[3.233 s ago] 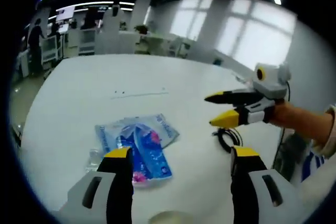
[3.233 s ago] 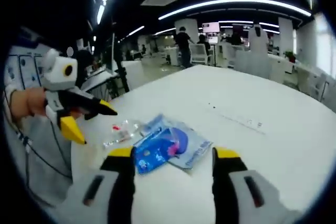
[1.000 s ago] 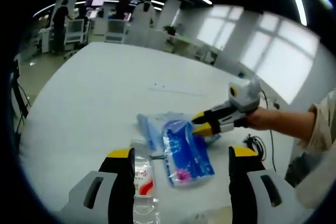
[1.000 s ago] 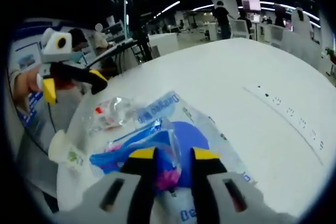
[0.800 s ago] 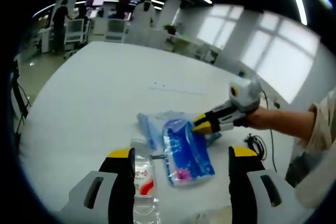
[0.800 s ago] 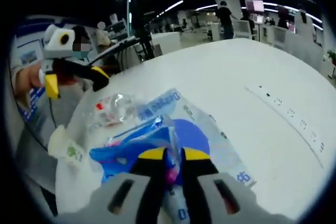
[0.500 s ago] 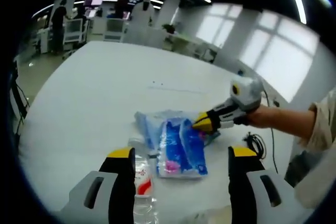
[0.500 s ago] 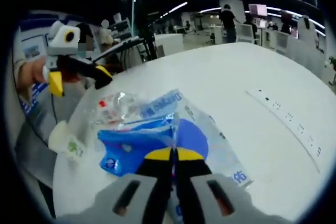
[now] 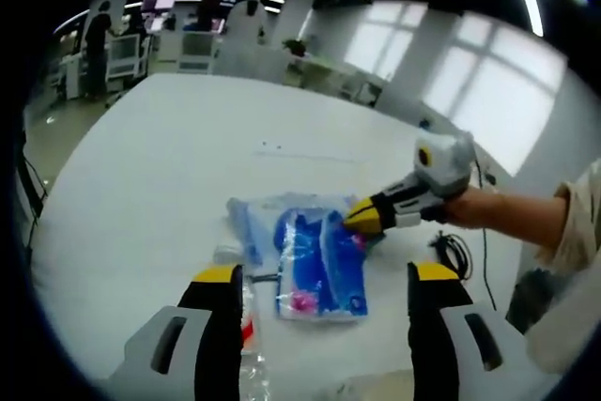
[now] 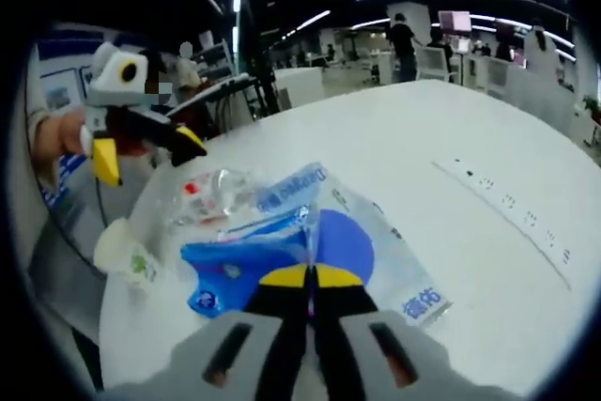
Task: Arrange the tabletop items into an orderly group along one side of the table until the central work area is clear of visible clutter.
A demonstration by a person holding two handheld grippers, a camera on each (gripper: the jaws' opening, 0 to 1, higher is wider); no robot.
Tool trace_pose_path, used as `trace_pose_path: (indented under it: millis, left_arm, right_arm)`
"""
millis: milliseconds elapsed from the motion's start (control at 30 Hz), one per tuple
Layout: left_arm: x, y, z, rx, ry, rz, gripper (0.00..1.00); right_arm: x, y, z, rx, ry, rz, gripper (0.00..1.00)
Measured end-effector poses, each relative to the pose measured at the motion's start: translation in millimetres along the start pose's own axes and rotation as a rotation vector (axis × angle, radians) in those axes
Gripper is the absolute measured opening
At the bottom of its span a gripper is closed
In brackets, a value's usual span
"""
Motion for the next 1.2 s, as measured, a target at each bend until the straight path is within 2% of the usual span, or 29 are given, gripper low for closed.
trace_pose_path:
  millis: [567, 933, 1200]
  left_arm:
    - [6.4, -11.4, -2.0, 0.009, 0.015, -0.026, 0.65]
    - [9.0, -15.7, 0.2, 0.015, 0.015, -0.019, 0.63]
    - [12.1, -22.0, 9.0, 0.014, -0.009, -0.003, 0.6]
  right_arm:
    - [-28.7, 10.5, 0.6, 0.102, -0.114, -0.028, 0.0]
    - [-52.5, 20.0, 17.8, 0.159, -0.243, -0.07, 0.0]
    - [-73.7, 25.4, 33.5, 0.198, -0.364, -0.149, 0.0]
Point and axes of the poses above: the point that each gripper's makers call its tool centre point, and the gripper's own axes: x roughly forward along the fingers, y roughly to its left, z roughly out of its top, the point moved 10 cm from there along -x, roughly backward along the fingers, and after that the axes turned 2 degrees about x, right-handed, at the moved point
